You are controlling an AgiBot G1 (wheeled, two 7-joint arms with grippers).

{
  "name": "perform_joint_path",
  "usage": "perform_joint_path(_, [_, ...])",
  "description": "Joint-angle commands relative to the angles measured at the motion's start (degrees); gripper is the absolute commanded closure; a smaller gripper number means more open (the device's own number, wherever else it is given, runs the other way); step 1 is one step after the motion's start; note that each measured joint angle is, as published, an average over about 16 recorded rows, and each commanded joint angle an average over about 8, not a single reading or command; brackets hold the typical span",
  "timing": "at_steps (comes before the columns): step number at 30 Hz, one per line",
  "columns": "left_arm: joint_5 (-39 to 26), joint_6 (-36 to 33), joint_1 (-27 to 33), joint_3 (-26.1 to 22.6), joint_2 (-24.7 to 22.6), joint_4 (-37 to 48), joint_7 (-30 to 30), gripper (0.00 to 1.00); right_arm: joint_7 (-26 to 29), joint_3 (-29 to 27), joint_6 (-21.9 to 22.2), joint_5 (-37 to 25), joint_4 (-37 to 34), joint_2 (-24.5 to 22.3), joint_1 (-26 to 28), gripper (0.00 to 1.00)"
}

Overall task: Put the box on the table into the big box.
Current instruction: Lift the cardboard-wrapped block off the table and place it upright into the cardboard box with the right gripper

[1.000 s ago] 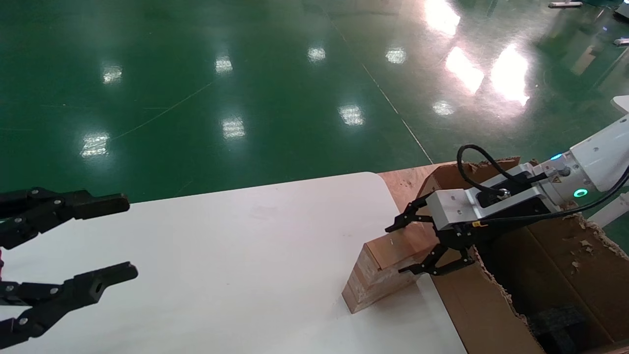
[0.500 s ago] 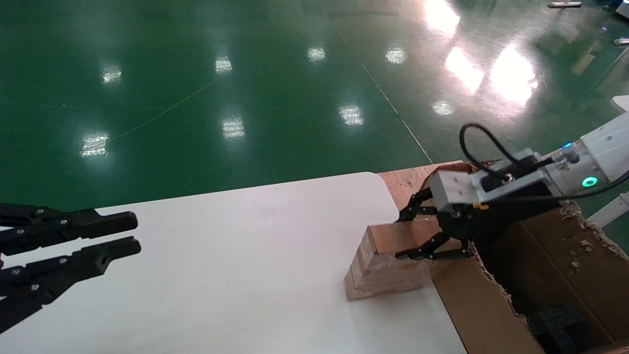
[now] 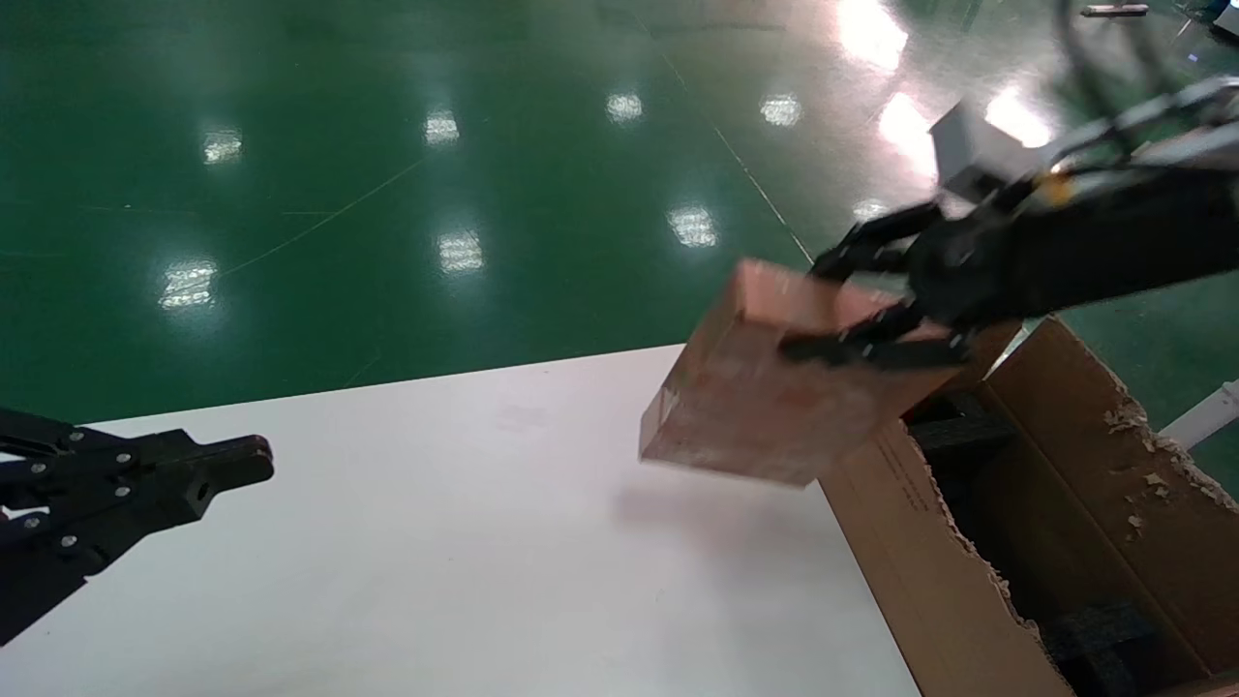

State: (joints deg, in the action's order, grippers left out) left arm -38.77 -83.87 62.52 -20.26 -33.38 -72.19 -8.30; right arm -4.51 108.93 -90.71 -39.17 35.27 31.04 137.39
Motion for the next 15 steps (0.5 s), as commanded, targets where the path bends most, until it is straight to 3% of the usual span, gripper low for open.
perform_joint_path(1, [0.0, 0.0, 0.0, 0.0, 0.0, 0.0, 0.0, 1.00, 2.0, 0.1, -0.1, -1.0, 1.2, -1.2, 4.6, 1.00])
perform_joint_path(9, [0.0, 0.0, 0.0, 0.0, 0.0, 0.0, 0.0, 1.00, 8.0, 2.4, 0.9, -16.2, 4.9, -7.9, 23.6, 1.00])
perform_joint_path(15, [0.0, 0.0, 0.0, 0.0, 0.0, 0.0, 0.0, 1.00, 10.2, -1.0, 2.2, -27.8, 7.4, -16.7, 28.4, 1.00])
